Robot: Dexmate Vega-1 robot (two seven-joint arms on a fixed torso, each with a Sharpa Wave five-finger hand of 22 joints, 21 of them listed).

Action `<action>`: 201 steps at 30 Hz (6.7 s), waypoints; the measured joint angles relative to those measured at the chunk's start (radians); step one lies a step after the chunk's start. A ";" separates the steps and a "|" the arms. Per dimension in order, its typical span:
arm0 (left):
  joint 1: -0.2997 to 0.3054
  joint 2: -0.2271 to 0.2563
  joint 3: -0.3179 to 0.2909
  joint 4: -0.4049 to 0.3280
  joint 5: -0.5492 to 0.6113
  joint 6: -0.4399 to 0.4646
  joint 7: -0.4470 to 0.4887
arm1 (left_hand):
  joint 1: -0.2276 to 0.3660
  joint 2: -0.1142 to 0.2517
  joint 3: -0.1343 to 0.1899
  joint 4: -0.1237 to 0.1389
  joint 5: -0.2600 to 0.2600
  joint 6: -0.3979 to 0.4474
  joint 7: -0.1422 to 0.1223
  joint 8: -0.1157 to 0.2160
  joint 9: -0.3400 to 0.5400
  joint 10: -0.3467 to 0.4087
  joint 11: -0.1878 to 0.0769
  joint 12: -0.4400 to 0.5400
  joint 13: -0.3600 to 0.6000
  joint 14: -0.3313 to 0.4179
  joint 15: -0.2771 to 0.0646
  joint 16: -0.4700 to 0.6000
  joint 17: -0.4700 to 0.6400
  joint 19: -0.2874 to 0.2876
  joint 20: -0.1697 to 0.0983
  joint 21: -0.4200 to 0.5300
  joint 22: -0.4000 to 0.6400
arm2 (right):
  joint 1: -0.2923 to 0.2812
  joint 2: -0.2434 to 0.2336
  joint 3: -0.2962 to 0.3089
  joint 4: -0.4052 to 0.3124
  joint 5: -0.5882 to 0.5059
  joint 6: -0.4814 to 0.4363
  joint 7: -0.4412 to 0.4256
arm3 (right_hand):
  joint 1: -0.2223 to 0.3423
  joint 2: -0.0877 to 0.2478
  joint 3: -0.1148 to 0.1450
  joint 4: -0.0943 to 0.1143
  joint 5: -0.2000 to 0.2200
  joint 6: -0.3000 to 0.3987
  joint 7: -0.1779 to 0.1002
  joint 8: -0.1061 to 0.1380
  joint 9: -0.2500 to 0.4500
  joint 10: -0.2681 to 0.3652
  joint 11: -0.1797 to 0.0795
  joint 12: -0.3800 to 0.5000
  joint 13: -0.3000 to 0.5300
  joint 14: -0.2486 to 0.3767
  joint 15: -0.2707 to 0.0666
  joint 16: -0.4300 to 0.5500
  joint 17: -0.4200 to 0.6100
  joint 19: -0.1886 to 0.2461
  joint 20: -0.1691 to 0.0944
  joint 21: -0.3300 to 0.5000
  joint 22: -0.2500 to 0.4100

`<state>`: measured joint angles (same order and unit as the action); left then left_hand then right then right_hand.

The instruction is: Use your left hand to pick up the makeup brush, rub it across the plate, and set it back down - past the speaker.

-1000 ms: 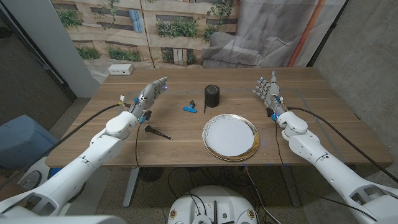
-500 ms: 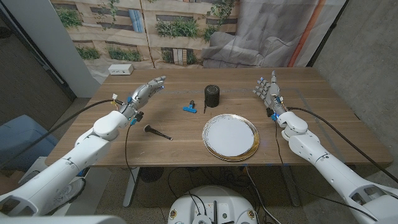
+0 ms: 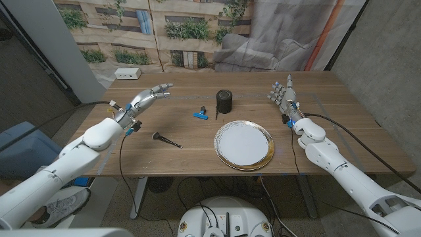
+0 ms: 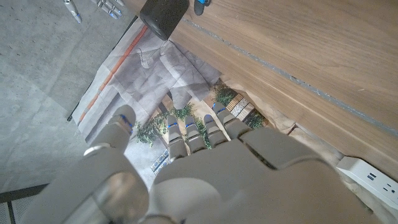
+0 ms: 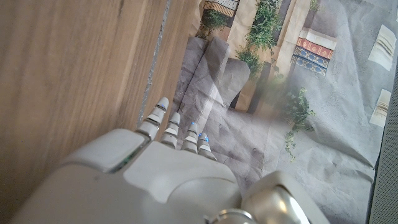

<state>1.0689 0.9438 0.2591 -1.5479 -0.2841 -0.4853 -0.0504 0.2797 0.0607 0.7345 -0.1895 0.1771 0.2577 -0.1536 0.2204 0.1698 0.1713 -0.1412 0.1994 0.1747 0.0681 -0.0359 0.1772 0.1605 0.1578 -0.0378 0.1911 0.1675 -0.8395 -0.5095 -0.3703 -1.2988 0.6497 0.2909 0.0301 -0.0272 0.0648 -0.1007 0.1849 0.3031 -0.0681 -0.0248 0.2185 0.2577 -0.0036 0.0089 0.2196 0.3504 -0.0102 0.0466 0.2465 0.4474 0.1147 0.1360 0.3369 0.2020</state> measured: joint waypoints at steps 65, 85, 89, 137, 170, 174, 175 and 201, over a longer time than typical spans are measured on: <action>0.431 0.184 -0.307 -0.418 0.974 0.222 0.149 | 0.361 -0.159 -0.004 -0.004 0.005 0.113 0.002 0.016 0.005 0.171 -0.055 0.001 -0.003 0.086 -0.004 0.001 0.000 -0.109 0.002 -0.013 -0.005 | 0.000 0.000 0.000 0.000 0.000 0.000 0.000 | 0.000 0.000 0.000 0.000 0.000 0.000 0.000 0.000 0.000 0.000 0.000 0.000 0.000 0.000 0.000 0.000 0.000 0.000 0.000 0.000 0.000; 0.400 0.245 -0.172 -0.494 1.199 0.435 0.162 | 0.452 -0.174 -0.027 0.001 0.005 0.180 -0.023 0.023 0.005 0.249 -0.066 0.001 -0.002 0.127 -0.005 0.001 0.000 -0.060 0.002 -0.005 -0.004 | 0.000 0.000 0.000 0.001 0.000 0.000 0.000 | 0.000 0.000 0.000 0.000 0.000 0.000 0.000 0.000 0.000 0.000 0.000 0.000 0.000 0.000 0.000 0.000 0.000 0.000 0.000 0.000 0.000; 0.395 0.253 -0.150 -0.500 1.221 0.466 0.171 | 0.466 -0.179 -0.035 0.004 0.005 0.198 -0.030 0.025 0.005 0.266 -0.066 0.001 -0.002 0.141 -0.002 0.000 0.000 -0.050 0.001 -0.005 -0.004 | 0.000 0.000 0.000 0.001 0.000 0.000 0.000 | 0.000 0.000 0.000 0.000 0.000 0.000 0.000 0.000 0.000 0.000 0.000 0.000 0.000 0.000 0.000 0.000 0.000 0.000 0.000 0.000 0.000; 0.240 0.254 0.140 -0.479 1.184 0.693 0.239 | 0.544 -0.107 -0.152 0.017 0.000 0.468 -0.028 0.026 0.005 0.558 -0.065 0.009 -0.002 0.276 -0.006 0.005 0.000 0.038 -0.002 -0.005 -0.002 | 0.000 0.001 -0.001 -0.001 0.000 0.000 0.000 | 0.000 0.000 0.000 0.000 0.000 0.000 0.000 0.000 0.000 0.000 0.000 0.000 0.000 0.000 0.000 0.000 0.000 0.000 0.000 0.000 0.000; 0.210 0.255 0.197 -0.460 1.123 0.714 0.275 | 0.573 -0.010 -0.200 0.010 -0.004 0.668 0.003 0.002 -0.001 0.777 -0.084 0.004 0.000 0.354 -0.011 0.005 0.000 0.114 -0.003 0.003 -0.002 | 0.001 0.001 -0.001 -0.001 0.000 -0.001 0.000 | 0.000 0.000 0.000 0.000 0.000 0.000 0.000 0.000 0.000 0.000 0.000 0.000 0.000 0.000 0.000 0.000 0.000 0.000 0.000 0.000 0.000; 0.206 0.256 0.203 -0.454 1.121 0.710 0.280 | 0.580 -0.006 -0.204 0.006 -0.004 0.684 0.012 0.002 -0.001 0.797 -0.079 0.004 0.000 0.368 -0.011 0.005 0.005 0.125 -0.003 0.003 -0.002 | 0.001 0.001 -0.001 -0.001 0.000 -0.001 -0.001 | 0.000 0.000 0.000 0.000 0.000 0.000 0.000 0.000 0.000 0.000 0.000 0.000 0.000 0.000 0.000 0.000 0.000 0.000 0.000 0.000 0.000; 0.205 0.257 0.205 -0.451 1.119 0.704 0.283 | 0.586 -0.008 -0.204 0.006 -0.004 0.685 0.012 0.002 -0.001 0.803 -0.080 0.004 0.000 0.369 -0.009 0.005 0.005 0.132 -0.003 0.003 -0.002 | 0.000 0.001 -0.001 -0.001 0.000 -0.001 -0.001 | 0.000 0.000 0.000 0.000 0.000 0.000 0.000 0.000 0.000 0.000 0.000 0.000 0.000 0.000 0.000 0.000 0.000 0.000 0.000 0.000 0.000; 0.187 0.255 0.238 -0.387 1.141 0.649 0.382 | 0.710 -0.034 -0.251 0.003 -0.004 0.779 0.029 0.006 -0.001 0.999 -0.067 0.020 0.009 0.472 -0.014 0.012 0.010 0.205 -0.005 0.002 -0.002 | 0.000 0.001 -0.001 -0.001 0.000 -0.001 -0.001 | 0.000 0.000 0.000 0.000 0.000 0.000 0.000 0.000 0.000 0.000 0.000 0.000 0.000 0.000 0.000 0.000 0.000 0.000 0.000 0.000 0.000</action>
<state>1.2563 1.1992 0.4970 -1.9347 0.8568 0.1641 0.3313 0.9899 0.0272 0.4836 -0.1869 0.1730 1.0370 -0.1250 0.2265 0.1689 1.1701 -0.2077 0.2190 0.1832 0.5405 -0.0503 0.1888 0.1703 0.3626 -0.0426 0.1936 0.1653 -0.8391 -0.5089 -0.3708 -1.3001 0.6495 0.2898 0.0294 -0.0272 0.0648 -0.1008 0.1848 0.3030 -0.0681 -0.0248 0.2184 0.2575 -0.0036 0.0089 0.2196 0.3503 -0.0102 0.0465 0.2465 0.4473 0.1148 0.1359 0.3369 0.2018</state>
